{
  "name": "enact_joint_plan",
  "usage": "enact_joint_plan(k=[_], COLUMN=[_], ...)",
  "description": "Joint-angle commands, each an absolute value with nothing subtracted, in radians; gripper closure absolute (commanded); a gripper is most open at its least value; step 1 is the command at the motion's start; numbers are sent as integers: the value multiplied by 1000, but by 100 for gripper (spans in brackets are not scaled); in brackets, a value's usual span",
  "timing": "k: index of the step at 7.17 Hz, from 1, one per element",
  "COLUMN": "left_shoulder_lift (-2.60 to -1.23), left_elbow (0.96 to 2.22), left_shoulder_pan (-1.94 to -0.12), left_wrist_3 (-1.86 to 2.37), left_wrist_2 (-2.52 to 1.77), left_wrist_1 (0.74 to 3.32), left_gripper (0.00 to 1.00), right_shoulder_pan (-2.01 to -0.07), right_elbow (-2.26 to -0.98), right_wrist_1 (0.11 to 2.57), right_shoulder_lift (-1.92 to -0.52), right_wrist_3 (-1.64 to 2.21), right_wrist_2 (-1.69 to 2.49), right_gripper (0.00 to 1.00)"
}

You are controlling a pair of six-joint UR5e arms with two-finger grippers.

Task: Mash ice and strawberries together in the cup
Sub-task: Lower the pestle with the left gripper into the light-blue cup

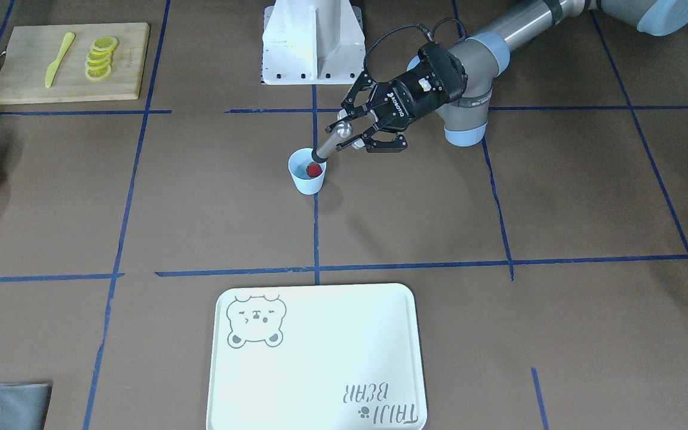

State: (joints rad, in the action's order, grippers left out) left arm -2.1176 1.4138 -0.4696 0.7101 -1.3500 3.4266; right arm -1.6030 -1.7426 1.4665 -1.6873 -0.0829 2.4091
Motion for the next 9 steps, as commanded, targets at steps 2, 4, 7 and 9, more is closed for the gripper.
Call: enact_joint_plan(k=[2, 4, 7, 9], left_shoulder_lift=[-2131, -2137, -2135, -2137], left_elbow=[1390, 1390, 1388, 1382], left_shoulder_pan=[-451, -427, -387, -368], left_wrist_3=[672, 670, 666, 666], left_wrist_2=[-1345, -1341, -1290, -1270], left_wrist_1=[3418, 3413, 3381, 3379], left_gripper=[100, 100, 100, 100], right_shoulder_pan=[-1603, -1603, -1603, -1603], right_elbow=[-1740, -1740, -1735, -1732], right_wrist_1=[1466, 1466, 1466, 1466], right_shoulder_lift=[-1687, -1689, -1690, -1690], right_wrist_3=[-83, -83, -84, -89], right_wrist_2=[2408, 2408, 2408, 2408], right_gripper=[1, 1, 1, 1])
